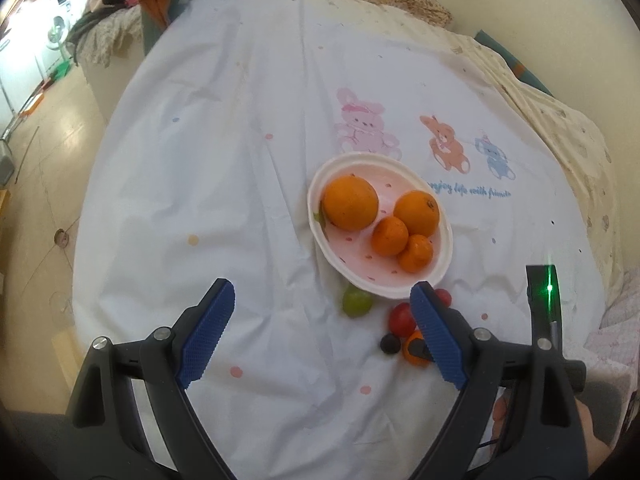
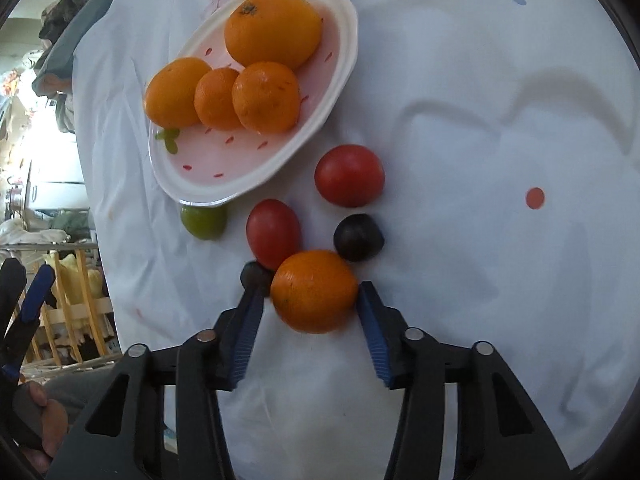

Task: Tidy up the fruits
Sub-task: 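Grasp the green fruit with the left tool while the right tool holds a tangerine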

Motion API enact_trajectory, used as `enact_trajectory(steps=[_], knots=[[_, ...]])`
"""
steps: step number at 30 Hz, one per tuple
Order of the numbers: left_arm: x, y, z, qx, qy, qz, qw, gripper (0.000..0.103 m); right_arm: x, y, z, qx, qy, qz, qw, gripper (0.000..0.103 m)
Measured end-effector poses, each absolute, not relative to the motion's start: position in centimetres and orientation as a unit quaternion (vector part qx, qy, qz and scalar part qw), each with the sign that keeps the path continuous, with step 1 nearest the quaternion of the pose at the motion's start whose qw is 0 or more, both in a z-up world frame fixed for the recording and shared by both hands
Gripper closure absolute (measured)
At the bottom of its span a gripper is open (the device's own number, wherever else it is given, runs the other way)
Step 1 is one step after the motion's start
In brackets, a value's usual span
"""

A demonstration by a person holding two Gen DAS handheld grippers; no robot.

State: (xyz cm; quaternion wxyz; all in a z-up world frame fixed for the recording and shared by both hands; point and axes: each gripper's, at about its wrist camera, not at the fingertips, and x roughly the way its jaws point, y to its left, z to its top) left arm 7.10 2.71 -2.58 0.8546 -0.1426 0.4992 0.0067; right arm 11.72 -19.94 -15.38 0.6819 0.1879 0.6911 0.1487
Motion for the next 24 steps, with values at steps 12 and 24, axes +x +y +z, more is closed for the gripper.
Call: enact_trajectory(steps=[12,24], knots=[[7.4,2.7,-3.9,-0.129,0.51,0.019,0.85,0.016,11.1,-21.9,-11.2,0.217,0.647,0.174,0.71,0.059],[8.0,-1.6,-7.6,-0.051,0.554,-0.029,0.83,0.016,11.8,-25.2,-6.7,0.262,0.579,0.173,0.752,0.059]])
